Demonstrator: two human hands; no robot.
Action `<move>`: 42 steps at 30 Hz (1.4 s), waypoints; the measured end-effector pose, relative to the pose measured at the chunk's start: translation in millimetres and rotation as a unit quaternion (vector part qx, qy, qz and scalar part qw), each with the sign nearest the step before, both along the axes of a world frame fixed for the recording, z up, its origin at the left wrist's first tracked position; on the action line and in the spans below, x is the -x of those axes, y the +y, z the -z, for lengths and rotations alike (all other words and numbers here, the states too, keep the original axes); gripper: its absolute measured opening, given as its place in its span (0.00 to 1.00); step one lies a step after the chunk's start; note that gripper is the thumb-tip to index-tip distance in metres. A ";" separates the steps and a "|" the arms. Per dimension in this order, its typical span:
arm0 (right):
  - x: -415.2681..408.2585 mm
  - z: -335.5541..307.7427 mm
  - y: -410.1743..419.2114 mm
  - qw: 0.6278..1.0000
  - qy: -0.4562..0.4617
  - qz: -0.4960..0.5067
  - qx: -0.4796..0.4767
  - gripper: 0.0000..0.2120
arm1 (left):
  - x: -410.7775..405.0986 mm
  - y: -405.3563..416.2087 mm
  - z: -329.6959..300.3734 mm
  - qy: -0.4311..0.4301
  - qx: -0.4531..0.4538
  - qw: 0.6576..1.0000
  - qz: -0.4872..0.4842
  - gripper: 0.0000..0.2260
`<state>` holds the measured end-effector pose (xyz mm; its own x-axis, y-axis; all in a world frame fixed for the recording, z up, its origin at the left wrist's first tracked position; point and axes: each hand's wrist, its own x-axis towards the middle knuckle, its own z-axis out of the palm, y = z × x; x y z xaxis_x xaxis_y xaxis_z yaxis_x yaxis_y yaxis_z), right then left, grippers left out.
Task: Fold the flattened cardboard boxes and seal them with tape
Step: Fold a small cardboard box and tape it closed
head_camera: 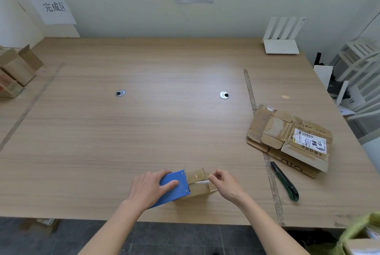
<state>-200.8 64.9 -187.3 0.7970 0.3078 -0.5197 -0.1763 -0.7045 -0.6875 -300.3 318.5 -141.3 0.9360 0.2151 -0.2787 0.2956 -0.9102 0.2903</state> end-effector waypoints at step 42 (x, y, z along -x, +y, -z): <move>-3.6 -3.3 30.7 0.876 -0.246 -0.392 0.138 0.43 | -4.1 3.8 4.0 0.001 0.026 0.999 0.037 0.21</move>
<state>-197.2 95.6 -184.0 0.5456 0.7771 -0.3136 0.7056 -0.6279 -0.3283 -296.2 322.4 -145.3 0.9483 0.1306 -0.2892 0.2285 -0.9135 0.3366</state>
